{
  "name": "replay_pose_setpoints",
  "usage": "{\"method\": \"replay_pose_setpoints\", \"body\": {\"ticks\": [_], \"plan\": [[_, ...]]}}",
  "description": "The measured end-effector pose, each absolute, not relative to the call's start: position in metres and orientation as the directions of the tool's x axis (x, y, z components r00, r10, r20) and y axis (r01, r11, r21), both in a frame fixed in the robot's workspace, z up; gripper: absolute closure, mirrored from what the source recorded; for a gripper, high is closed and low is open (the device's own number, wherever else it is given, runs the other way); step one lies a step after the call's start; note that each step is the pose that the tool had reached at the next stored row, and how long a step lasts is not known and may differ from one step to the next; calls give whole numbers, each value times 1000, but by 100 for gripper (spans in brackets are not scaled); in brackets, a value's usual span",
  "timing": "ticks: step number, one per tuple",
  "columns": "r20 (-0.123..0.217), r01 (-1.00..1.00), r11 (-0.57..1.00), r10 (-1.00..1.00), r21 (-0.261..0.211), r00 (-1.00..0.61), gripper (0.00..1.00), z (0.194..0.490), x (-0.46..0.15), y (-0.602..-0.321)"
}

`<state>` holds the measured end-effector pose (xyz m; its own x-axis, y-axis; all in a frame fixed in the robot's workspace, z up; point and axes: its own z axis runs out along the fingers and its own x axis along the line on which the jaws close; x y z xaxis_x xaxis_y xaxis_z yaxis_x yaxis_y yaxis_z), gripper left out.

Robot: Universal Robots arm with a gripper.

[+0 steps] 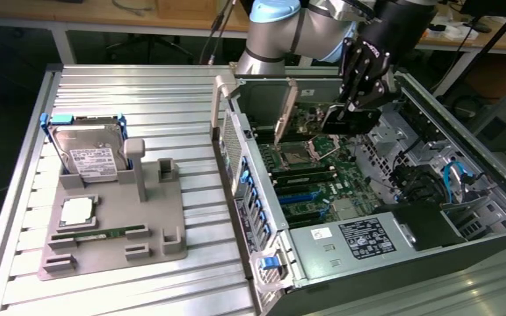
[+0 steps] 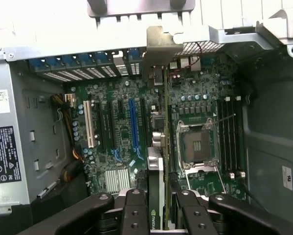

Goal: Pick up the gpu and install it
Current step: 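Insert the gpu into the slot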

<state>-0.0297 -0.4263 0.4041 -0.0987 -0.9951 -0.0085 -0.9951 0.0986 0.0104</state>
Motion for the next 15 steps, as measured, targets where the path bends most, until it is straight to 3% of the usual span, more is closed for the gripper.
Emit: {"method": "replay_pose_setpoints", "body": {"ticks": [15], "plan": [[-9,-995,97,-995,11,-97,73,373,-30,-450]]}}
